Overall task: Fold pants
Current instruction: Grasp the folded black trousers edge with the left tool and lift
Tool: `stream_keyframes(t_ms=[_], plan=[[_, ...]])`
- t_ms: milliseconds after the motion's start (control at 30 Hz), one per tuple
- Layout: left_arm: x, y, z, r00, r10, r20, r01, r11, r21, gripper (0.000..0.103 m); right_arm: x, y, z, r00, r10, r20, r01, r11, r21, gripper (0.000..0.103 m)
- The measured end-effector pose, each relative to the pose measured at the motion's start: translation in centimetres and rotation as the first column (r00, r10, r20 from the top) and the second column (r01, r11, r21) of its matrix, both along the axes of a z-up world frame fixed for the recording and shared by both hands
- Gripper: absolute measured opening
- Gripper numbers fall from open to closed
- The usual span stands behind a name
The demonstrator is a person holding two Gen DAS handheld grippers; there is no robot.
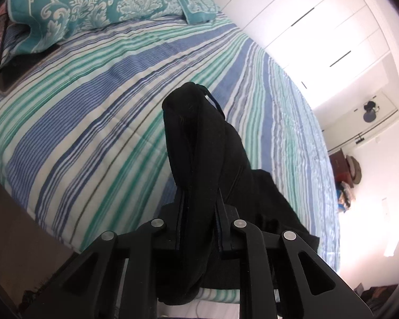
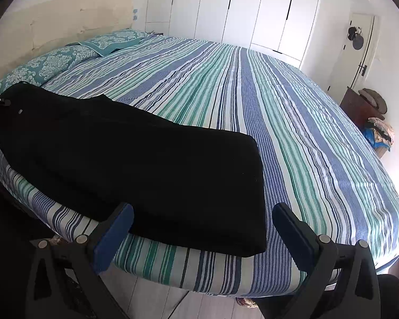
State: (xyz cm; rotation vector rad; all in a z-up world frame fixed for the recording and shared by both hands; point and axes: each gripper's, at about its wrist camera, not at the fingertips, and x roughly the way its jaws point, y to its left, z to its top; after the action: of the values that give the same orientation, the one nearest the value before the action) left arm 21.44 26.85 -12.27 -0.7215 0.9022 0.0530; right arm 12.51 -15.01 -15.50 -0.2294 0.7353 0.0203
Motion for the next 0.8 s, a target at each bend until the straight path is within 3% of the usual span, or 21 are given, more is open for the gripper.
stream_keyframes(t_ms=[267,467,667,767,800], plan=[[0.7,-8.2,4.0,0.990,-0.124,0.073,0.127,0.991,-0.049,0.015,0.2,-1.7,1.6,0.999,-0.039,0.038,0.036,0.997,0.073,0.103],[2.9,-18.8,5.1,0.954,-0.292,0.073,0.289,0.956,0.049,0.015,0.1,-5.0,2.7,0.990,-0.134,0.050,0.124,0.977,0.176,0.103],[5.3,-30.3,2.0,0.897,-0.443,0.004,0.439,0.890,0.128,0.015,0.3,-8.9,3.4,0.969,-0.245,0.043,0.225,0.937,0.268,0.103],[6.4,-35.5,-2.1,0.884,-0.455,-0.109,0.467,0.847,0.252,0.022,0.2,-10.5,3.6,0.956,-0.291,0.039,0.266,0.914,0.308,0.103],[6.8,-36.8,-3.8,0.871,-0.466,-0.156,0.491,0.829,0.269,0.028,0.2,-11.1,3.6,0.952,-0.304,0.038,0.274,0.900,0.338,0.103]])
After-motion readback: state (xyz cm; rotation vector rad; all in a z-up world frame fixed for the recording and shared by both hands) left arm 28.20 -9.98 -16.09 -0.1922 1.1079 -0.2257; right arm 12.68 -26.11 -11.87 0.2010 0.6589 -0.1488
